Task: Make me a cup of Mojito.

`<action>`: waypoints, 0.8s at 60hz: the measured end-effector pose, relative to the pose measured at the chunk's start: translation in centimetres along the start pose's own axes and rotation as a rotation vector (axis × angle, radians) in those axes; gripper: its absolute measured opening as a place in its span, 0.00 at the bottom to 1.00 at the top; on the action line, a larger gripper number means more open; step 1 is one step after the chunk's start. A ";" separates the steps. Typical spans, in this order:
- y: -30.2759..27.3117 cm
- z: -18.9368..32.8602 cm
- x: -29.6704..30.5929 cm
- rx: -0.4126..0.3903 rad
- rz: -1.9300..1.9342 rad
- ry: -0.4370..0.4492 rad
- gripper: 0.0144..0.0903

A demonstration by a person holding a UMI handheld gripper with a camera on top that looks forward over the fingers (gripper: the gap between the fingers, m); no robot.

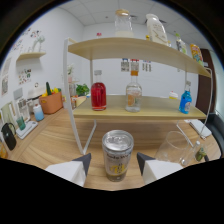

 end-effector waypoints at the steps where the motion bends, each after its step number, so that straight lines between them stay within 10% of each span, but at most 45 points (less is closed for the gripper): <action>1: -0.2 -0.5 -0.1 -0.003 0.002 -0.001 0.93; 48: 1.8 -12.5 10.0 -0.201 0.022 0.064 0.94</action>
